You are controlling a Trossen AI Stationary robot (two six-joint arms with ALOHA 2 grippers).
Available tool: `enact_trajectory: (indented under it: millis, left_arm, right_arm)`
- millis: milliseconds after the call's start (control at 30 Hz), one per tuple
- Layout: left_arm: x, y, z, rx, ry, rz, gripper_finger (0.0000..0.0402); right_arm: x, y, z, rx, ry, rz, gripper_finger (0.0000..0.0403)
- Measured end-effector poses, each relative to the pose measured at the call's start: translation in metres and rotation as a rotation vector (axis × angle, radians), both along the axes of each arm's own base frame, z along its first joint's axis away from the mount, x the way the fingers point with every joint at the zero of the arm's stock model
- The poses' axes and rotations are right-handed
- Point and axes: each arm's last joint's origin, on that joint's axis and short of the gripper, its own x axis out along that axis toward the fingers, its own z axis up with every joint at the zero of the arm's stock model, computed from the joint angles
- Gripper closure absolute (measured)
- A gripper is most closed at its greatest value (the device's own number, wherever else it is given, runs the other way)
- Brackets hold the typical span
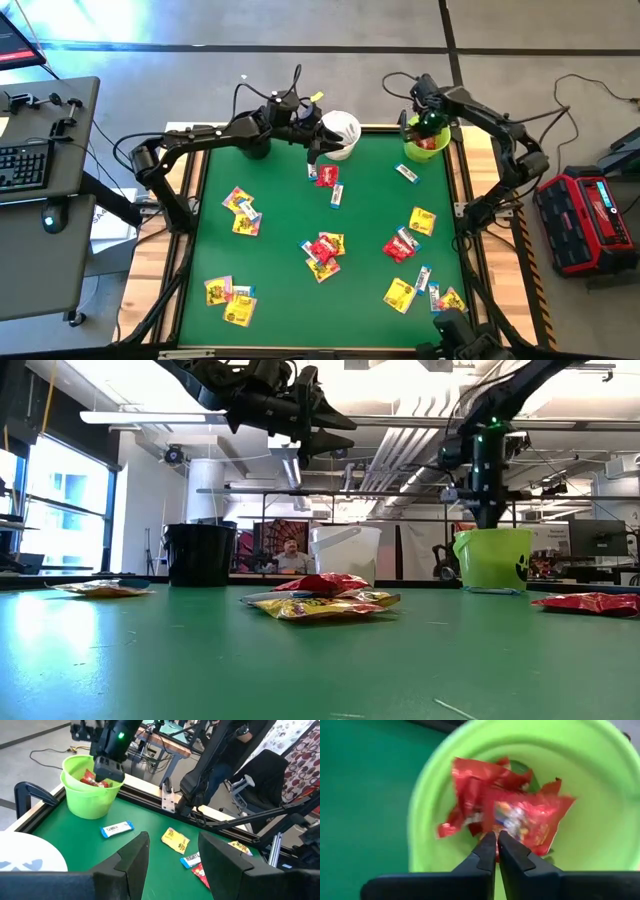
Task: Sort candy by brand, put in halloween buckets
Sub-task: Put the red candy into the green bucket
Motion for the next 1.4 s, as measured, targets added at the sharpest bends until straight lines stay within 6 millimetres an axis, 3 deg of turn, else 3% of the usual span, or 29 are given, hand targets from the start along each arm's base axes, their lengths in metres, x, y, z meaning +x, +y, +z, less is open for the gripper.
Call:
enact_trajectory:
  millis: [200,567,667,767,900,1067,1400]
  left_arm:
    - [0.000,0.000,0.000,-0.007,0.001,0.002,0.0239]
    - [-0.001,0.000,-0.002,-0.020,0.022,0.002,0.0239]
    - [-0.001,0.000,-0.002,-0.020,0.023,0.002,0.0239]
    - [-0.001,-0.001,-0.003,-0.026,0.033,0.000,0.0239]
    - [0.000,-0.006,-0.004,-0.018,0.058,-0.017,0.0247]
    - [-0.003,-0.028,-0.007,0.116,0.164,-0.084,0.0263]
    - [-0.008,-0.077,-0.030,0.271,0.460,-0.282,0.0281]
  right_arm:
    - [0.008,-0.006,0.013,-0.104,-0.007,-0.004,0.0402]
    - [0.003,-0.016,-0.031,-0.040,-0.028,-0.019,0.0403]
    - [0.006,-0.015,-0.031,-0.048,-0.024,-0.008,0.0403]
    - [0.006,-0.012,-0.018,-0.075,-0.016,0.006,0.0403]
    - [0.005,-0.001,0.015,-0.168,-0.057,0.024,0.0403]
    - [0.002,0.026,0.053,-0.307,-0.120,0.081,0.0403]
    - [0.012,0.097,0.074,-0.434,-0.309,0.232,0.0403]
